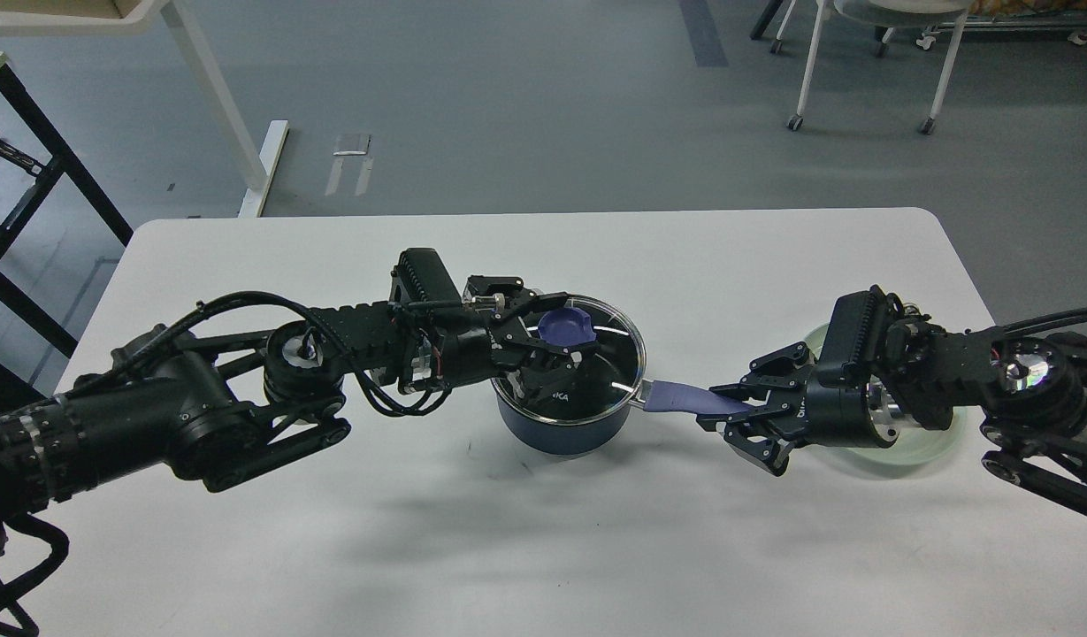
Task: Open pot lid
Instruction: 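Lift the glass lid off and lower it onto the table beside the pot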
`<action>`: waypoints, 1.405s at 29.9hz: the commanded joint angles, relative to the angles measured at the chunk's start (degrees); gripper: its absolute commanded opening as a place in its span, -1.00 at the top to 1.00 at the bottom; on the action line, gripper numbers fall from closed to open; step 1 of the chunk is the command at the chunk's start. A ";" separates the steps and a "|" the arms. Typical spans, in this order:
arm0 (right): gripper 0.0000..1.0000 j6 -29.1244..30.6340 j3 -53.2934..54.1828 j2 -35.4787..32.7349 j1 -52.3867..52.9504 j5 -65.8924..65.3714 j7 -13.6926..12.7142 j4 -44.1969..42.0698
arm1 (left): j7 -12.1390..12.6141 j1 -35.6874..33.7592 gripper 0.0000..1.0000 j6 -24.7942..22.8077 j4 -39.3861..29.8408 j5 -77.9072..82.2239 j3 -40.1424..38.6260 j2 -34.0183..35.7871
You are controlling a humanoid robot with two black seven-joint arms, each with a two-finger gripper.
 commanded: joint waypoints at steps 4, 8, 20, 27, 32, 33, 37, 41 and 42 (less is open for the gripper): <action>0.66 -0.07 -0.01 -0.08 -0.08 0.07 0.00 -0.09 | 0.39 -0.46 0.14 -0.02 -0.69 -0.87 -0.19 0.62; 0.65 -0.07 0.26 0.10 -0.08 0.24 0.00 -0.35 | 0.48 -1.69 0.14 0.07 -1.12 -5.70 -0.45 1.49; 0.65 -0.07 0.43 0.54 -0.17 0.42 0.00 -0.35 | -0.75 -5.56 0.14 0.16 -6.83 -11.69 -0.19 17.47; 0.64 -0.16 0.61 0.54 -0.17 0.51 0.00 -0.35 | -3.21 -0.30 0.16 1.03 -7.80 -11.69 3.23 30.31; 0.63 -0.16 0.70 0.71 0.09 0.51 0.00 -0.44 | -3.21 4.10 0.16 6.30 -6.66 -11.69 7.10 34.63; 0.62 -0.16 0.70 0.71 0.09 0.51 0.00 -0.44 | -3.21 4.80 0.16 7.18 -6.05 -11.60 7.72 34.81; 0.62 -0.16 0.78 0.71 0.44 0.60 0.09 -1.06 | -3.21 7.70 0.16 9.82 -3.07 -11.69 9.39 34.46; 0.62 -0.16 0.70 0.54 0.53 0.68 0.79 -1.06 | -3.21 9.90 0.16 10.79 -0.69 -11.78 9.66 34.19; 0.62 -0.16 0.70 0.45 0.53 0.68 0.96 -1.06 | -3.30 10.17 0.15 10.88 -0.16 -11.69 9.74 34.19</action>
